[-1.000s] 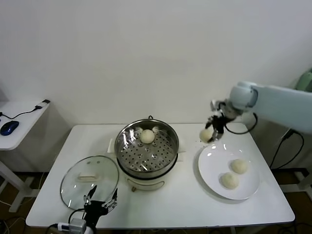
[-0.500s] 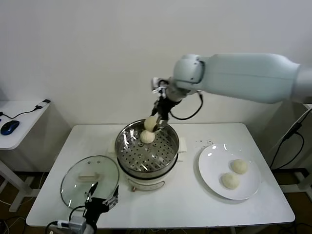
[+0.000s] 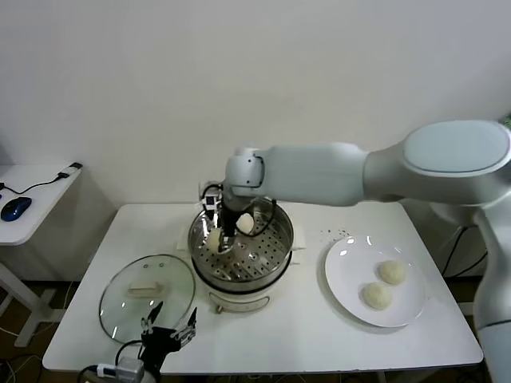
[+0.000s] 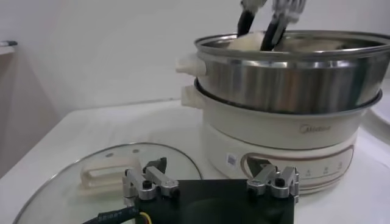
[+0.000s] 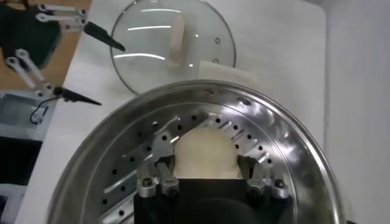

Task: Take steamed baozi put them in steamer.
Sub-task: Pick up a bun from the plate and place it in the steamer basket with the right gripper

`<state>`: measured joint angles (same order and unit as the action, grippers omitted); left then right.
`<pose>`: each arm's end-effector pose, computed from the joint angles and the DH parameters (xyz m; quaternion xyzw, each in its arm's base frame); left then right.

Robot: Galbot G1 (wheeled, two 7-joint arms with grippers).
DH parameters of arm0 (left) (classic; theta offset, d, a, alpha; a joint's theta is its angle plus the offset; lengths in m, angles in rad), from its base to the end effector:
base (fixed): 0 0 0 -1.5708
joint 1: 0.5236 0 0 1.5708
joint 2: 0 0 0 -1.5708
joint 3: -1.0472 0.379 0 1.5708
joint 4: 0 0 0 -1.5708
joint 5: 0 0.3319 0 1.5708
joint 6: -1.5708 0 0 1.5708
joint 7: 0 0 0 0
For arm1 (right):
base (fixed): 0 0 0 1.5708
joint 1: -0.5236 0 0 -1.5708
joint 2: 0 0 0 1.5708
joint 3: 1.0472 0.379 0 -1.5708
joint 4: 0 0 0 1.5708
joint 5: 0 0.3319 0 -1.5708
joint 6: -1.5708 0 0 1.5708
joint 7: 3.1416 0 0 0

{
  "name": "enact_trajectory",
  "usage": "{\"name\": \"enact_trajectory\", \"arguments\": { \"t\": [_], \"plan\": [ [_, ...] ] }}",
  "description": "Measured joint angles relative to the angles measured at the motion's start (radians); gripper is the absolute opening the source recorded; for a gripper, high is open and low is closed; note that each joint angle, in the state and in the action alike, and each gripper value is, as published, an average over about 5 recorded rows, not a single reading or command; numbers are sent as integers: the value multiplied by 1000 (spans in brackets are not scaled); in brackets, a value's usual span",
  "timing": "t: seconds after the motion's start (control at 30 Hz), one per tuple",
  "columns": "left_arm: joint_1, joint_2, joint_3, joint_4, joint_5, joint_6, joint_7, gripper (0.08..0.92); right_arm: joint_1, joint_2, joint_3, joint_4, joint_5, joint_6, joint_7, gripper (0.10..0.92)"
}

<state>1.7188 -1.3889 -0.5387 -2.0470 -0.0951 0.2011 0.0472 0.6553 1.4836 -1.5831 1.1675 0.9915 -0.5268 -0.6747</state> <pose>0.0926 0.0454 -0.3576 -0.0579 -0.9779 -0.0322 0.1985 0.5461 0.2171 -0.0849 0.5662 -0.5599 0.5030 0.3361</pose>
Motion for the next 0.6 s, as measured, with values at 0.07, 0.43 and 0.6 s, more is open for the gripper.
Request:
{"name": "enact_trajectory", "arguments": {
  "t": [0.07, 0.43, 0.6],
  "plan": [
    [-2, 0, 0, 2, 0, 0, -1, 823, -23, 13, 5, -23, -10, -1, 6, 690],
    [-4, 1, -2, 5, 0, 1, -2, 823, -30, 11, 19, -52, -36, 44, -26, 822],
    [3, 3, -2, 4, 2, 1, -2, 823, 55, -52, -5, -16, -33, 118, -118, 823]
  ]
}}
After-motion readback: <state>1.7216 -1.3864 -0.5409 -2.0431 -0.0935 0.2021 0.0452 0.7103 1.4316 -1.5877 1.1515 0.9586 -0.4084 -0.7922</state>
